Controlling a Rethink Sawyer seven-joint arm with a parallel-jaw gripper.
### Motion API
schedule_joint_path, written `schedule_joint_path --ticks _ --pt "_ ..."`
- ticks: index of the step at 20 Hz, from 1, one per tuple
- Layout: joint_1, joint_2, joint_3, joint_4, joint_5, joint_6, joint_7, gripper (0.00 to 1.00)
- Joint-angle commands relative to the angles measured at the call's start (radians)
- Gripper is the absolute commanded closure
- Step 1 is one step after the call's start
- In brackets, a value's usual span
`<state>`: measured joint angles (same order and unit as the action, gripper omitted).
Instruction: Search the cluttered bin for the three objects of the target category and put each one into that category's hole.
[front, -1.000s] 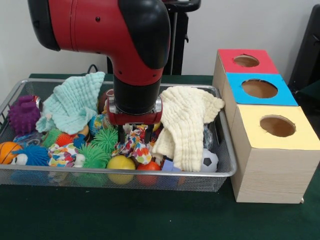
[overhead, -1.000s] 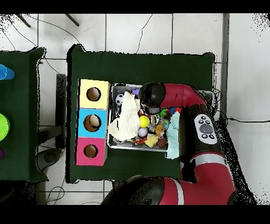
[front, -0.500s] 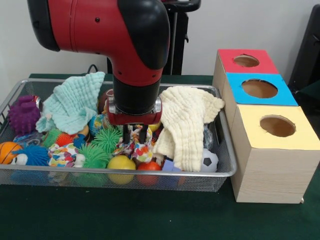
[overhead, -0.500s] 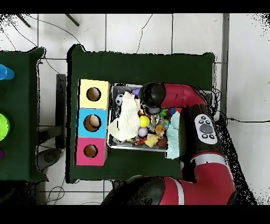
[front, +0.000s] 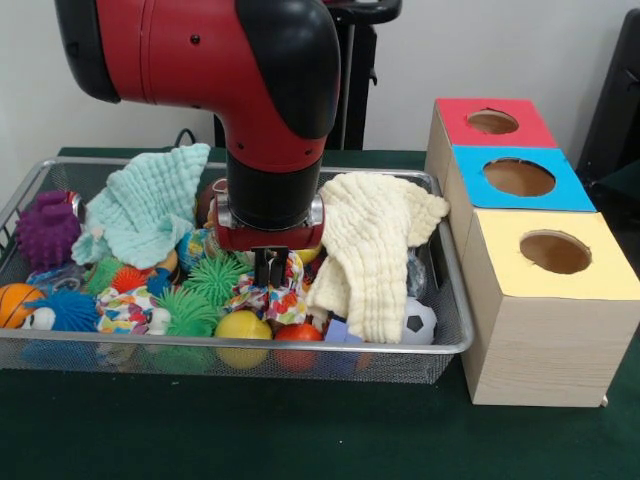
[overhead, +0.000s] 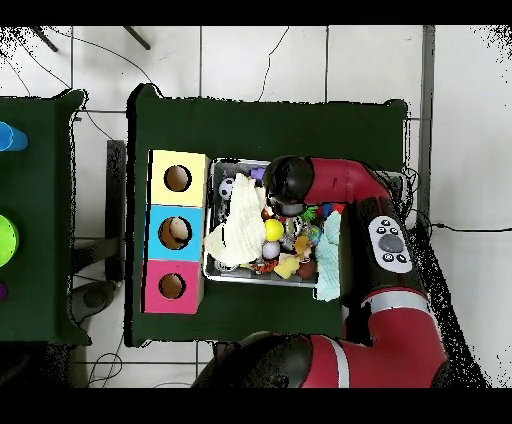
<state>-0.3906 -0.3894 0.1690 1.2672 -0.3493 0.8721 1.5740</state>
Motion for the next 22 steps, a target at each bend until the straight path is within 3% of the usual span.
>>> schedule_joint_path --ticks 1,5,14,22 --pt "-0.013 0.049 0.101 0.037 -0.018 -0.058 -0.076 1.0" --pt "-0.012 0.024 0.109 0.057 0.002 -0.037 -0.069 1.0" --pt "0.008 -0.141 0.128 0.134 0.096 0.104 -0.03 1.0" --pt "0.025 -0.22 0.126 0.16 0.154 0.169 -0.015 1.0"
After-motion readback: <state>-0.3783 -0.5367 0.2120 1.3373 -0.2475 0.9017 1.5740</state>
